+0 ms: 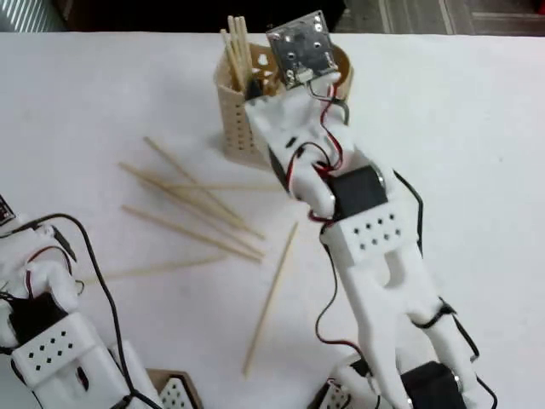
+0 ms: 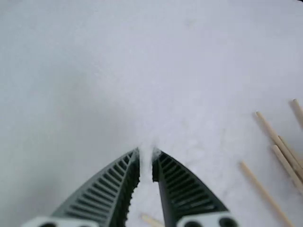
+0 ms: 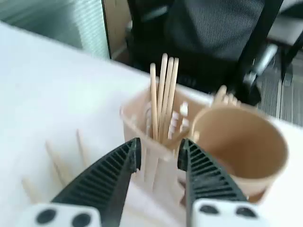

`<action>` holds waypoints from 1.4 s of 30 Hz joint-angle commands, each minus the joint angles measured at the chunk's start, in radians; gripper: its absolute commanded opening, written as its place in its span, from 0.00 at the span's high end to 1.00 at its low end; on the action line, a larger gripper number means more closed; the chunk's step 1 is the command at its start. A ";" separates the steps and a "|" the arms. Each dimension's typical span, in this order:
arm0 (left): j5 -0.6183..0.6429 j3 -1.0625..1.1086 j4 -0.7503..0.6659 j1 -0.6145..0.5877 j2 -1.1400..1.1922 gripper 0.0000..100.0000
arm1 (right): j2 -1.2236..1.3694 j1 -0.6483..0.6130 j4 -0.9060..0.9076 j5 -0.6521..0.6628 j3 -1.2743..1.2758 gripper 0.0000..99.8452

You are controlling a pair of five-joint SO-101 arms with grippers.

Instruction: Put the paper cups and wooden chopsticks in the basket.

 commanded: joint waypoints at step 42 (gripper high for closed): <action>-1.286 -0.373 0.292 0.509 0.740 0.74 | -0.039 0.242 -0.398 -0.008 0.706 0.86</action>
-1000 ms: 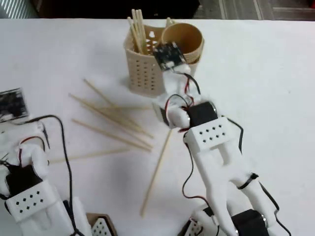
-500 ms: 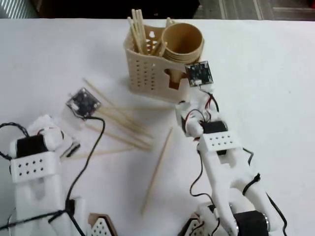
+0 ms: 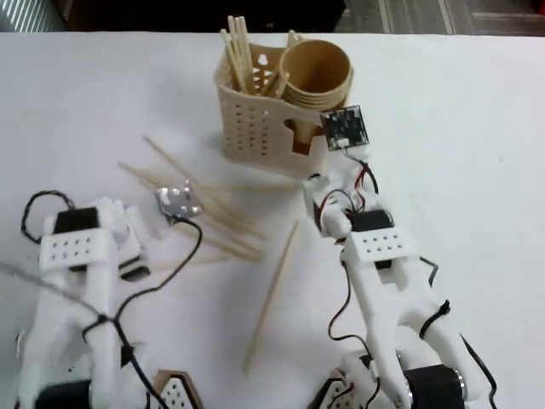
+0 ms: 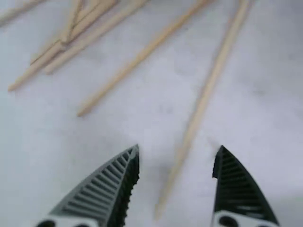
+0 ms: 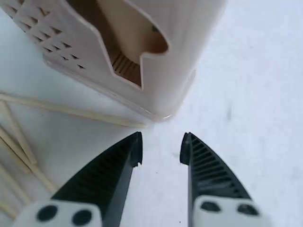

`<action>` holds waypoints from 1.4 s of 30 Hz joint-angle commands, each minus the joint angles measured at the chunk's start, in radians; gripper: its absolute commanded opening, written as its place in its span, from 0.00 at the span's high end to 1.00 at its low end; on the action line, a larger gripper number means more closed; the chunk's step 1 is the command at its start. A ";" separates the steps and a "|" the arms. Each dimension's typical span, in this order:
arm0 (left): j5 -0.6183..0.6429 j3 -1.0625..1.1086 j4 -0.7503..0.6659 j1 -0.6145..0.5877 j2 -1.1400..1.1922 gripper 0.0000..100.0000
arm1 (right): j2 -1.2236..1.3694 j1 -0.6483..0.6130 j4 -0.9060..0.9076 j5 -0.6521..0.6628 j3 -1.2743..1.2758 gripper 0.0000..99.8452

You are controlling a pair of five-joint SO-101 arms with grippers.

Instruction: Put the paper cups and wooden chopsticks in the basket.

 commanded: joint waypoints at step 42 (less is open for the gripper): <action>0.127 -0.433 0.339 0.197 0.059 0.98 | -0.038 0.058 -0.025 0.005 -0.006 0.86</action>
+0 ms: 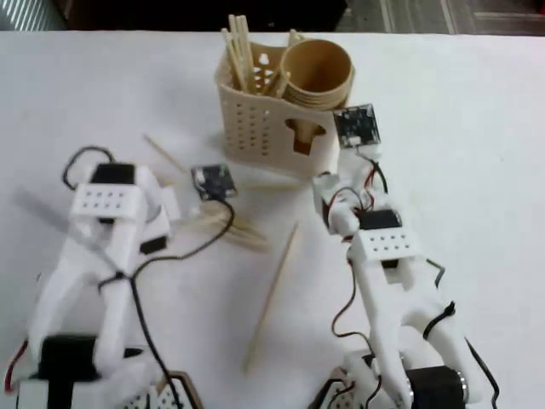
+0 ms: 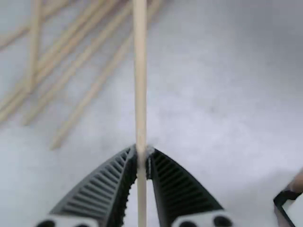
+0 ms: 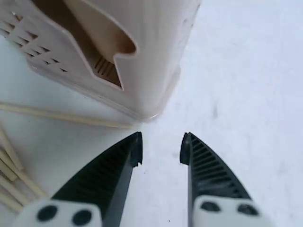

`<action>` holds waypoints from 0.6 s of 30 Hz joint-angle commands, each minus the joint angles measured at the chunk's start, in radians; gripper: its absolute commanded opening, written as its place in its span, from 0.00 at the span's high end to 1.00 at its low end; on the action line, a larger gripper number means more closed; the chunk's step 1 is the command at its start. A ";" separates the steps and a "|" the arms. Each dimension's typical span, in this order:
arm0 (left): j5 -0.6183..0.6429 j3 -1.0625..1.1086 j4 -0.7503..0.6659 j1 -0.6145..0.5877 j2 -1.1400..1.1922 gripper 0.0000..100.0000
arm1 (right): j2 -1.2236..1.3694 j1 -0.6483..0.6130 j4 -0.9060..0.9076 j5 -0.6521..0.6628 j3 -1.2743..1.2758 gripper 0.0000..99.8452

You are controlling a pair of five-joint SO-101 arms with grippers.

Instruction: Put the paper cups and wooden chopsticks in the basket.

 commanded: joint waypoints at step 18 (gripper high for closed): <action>0.781 -0.308 -0.690 0.170 -0.311 0.98 | -0.038 0.010 -0.019 0.005 -0.006 0.86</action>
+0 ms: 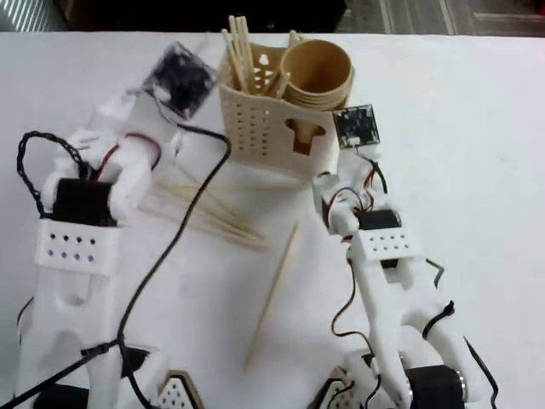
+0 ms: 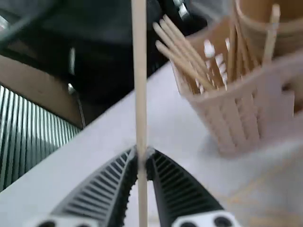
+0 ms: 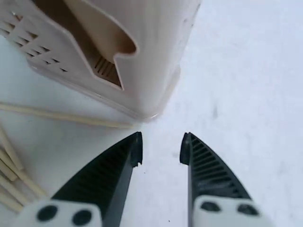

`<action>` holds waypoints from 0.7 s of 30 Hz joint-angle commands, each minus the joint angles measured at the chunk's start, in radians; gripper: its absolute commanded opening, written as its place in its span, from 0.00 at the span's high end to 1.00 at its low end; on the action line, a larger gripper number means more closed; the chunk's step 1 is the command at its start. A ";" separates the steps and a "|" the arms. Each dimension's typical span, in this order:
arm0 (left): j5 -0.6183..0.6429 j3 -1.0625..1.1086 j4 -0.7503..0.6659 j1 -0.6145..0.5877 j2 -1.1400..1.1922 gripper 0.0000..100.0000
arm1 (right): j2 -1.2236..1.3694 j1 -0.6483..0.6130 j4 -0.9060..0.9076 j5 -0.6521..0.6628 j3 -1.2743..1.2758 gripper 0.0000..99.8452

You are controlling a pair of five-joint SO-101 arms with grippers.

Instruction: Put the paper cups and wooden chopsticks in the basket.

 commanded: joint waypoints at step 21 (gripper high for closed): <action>0.336 -0.049 -0.855 0.234 0.219 0.98 | -0.038 0.002 -0.048 0.005 -0.002 0.86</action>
